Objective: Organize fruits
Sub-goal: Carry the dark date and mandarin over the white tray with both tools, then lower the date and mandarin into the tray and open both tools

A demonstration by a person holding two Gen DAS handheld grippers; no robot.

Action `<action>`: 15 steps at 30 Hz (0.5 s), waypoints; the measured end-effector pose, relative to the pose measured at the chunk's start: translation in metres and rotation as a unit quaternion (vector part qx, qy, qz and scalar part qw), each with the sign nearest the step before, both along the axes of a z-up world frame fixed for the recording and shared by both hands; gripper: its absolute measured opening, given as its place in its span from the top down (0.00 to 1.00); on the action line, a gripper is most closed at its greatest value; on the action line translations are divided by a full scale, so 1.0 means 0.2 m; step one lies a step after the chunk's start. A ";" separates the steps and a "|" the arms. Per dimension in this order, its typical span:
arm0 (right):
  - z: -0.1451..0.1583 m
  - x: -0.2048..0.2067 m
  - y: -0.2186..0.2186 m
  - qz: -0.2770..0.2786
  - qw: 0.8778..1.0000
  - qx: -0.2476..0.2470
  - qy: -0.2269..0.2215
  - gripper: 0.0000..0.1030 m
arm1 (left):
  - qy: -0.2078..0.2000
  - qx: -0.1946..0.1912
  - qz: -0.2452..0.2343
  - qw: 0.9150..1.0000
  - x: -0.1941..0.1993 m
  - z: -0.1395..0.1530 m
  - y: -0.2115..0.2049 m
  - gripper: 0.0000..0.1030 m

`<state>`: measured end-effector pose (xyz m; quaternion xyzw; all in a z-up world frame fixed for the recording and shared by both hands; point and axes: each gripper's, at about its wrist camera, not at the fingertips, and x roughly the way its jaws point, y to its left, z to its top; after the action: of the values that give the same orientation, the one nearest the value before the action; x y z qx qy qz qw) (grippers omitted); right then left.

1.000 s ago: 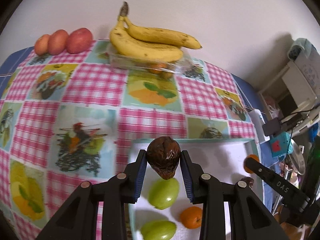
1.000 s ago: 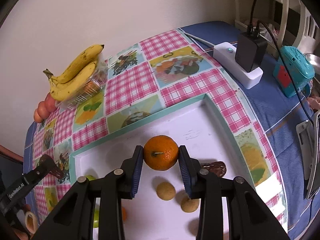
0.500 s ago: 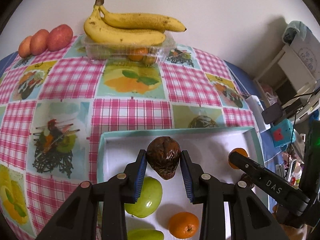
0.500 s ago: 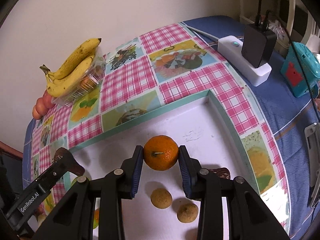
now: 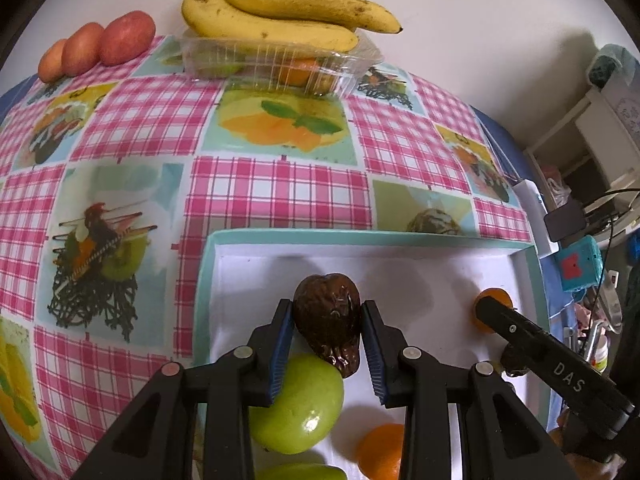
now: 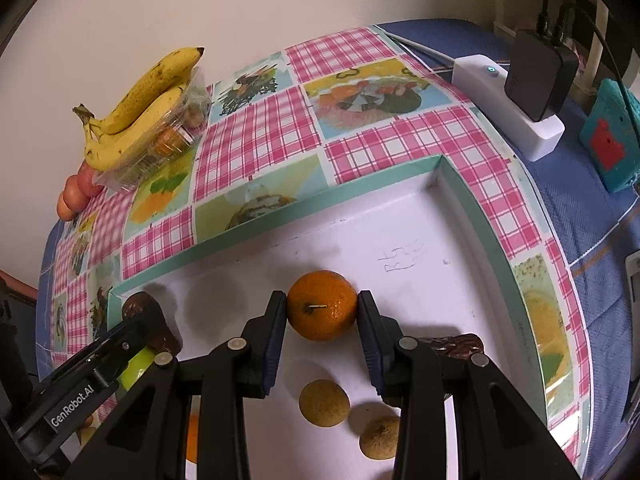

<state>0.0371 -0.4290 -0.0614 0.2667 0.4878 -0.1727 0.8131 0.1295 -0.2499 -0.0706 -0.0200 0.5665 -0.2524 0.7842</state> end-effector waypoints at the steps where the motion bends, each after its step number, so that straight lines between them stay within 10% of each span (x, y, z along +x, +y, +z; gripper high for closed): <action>1: 0.00 0.00 0.00 0.000 1.000 0.000 0.001 0.64 | 0.000 0.000 0.000 1.000 0.00 0.00 0.00 0.65; 15: 0.00 0.00 0.00 0.002 1.000 -0.001 0.004 0.63 | 0.006 0.005 0.000 1.000 0.02 0.04 0.03 0.60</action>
<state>0.0380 -0.4295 -0.0620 0.2641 0.4915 -0.1725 0.8118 0.1330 -0.2447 -0.0632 -0.0176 0.5728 -0.2491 0.7808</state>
